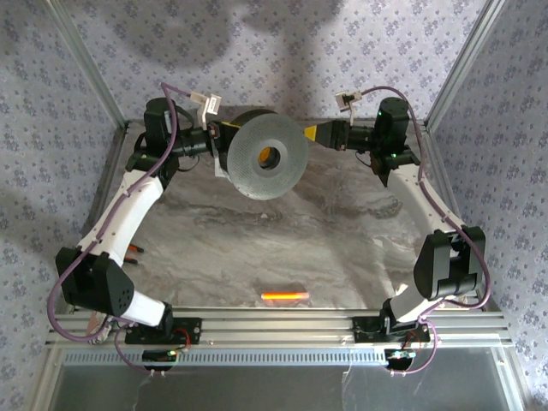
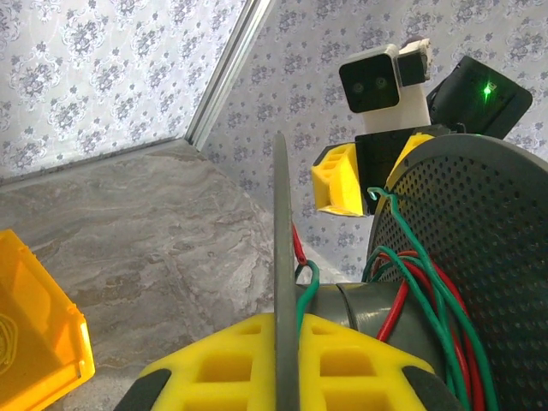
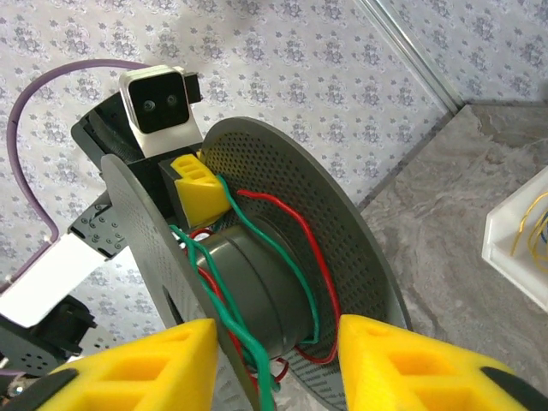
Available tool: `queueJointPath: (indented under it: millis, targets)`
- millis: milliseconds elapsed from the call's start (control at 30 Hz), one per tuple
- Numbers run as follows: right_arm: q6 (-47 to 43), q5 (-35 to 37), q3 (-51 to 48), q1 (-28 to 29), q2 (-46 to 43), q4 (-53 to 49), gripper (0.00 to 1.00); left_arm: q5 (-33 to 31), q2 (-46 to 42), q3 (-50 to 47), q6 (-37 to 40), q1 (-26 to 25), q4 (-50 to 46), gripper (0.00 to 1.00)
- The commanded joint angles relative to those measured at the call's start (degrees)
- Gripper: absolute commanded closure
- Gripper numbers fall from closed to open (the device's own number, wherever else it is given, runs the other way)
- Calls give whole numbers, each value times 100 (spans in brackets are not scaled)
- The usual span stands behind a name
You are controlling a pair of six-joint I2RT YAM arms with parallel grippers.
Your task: Wrap the cables
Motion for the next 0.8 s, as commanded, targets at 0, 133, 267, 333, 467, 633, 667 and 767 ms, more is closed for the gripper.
queueJointPath:
  millis: [0, 133, 267, 333, 467, 633, 667, 767]
  targets:
    - [-51, -103, 155, 28, -15, 6, 64, 211, -56, 207, 57, -39, 210, 100]
    - [-103, -84, 138, 15, -42, -55, 79, 213, -55, 218, 66, -42, 184, 100]
    - [-131, -64, 124, -4, -37, -102, 91, 218, -65, 217, 66, -38, 175, 100]
    - [-134, -59, 124, -13, -36, -113, 100, 225, -64, 226, 75, -39, 158, 100]
    - [-165, -21, 90, -38, -59, -122, 100, 228, -59, 237, 75, -39, 144, 100]
    - [-1036, 310, -33, -92, -130, -729, 100, 365, -72, 279, -77, -47, 282, 100]
    - [-1227, 375, -70, -98, -123, -842, 100, 409, -89, 286, -156, -47, 382, 100]
    - [-1360, 468, -343, -93, -13, -658, 100, 682, -74, 342, -685, -47, 900, 100]
